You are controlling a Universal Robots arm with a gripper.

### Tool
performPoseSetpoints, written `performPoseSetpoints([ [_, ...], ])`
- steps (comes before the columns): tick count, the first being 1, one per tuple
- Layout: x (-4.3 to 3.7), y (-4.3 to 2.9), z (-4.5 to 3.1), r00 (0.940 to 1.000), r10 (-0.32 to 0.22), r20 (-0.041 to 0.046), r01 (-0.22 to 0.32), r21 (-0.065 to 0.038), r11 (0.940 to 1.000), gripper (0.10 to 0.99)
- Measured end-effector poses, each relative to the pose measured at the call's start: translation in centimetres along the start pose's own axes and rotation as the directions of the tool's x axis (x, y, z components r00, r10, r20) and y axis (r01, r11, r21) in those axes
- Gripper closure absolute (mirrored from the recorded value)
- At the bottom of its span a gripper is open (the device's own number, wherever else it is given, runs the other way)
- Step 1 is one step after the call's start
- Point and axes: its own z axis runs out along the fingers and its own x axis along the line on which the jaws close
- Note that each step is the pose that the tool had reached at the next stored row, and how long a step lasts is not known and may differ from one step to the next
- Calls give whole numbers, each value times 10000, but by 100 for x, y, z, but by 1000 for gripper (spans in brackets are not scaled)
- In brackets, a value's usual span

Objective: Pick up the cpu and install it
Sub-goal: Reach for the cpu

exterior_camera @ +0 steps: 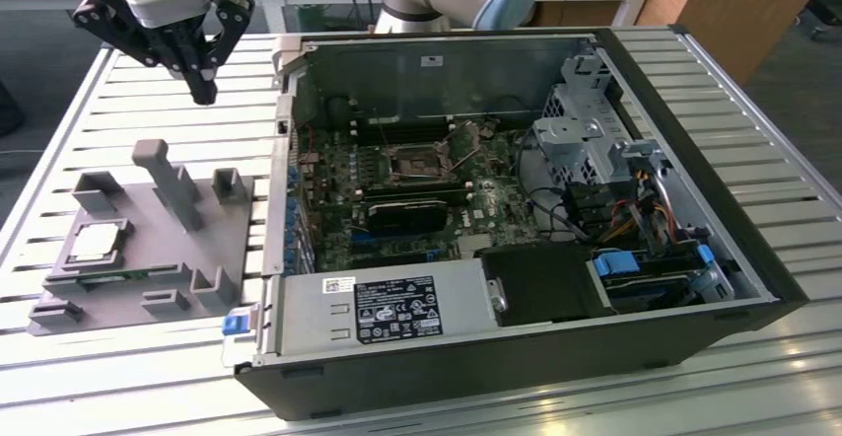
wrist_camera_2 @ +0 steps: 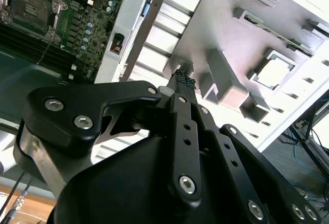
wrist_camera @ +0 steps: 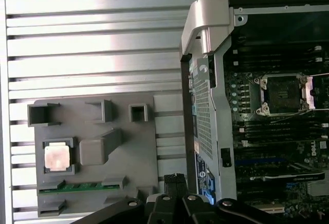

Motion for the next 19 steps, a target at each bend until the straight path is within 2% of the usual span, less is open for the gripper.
performPoseSetpoints([
  [19,95,-7,2,10000,0,0,0,0,10000,980],
])
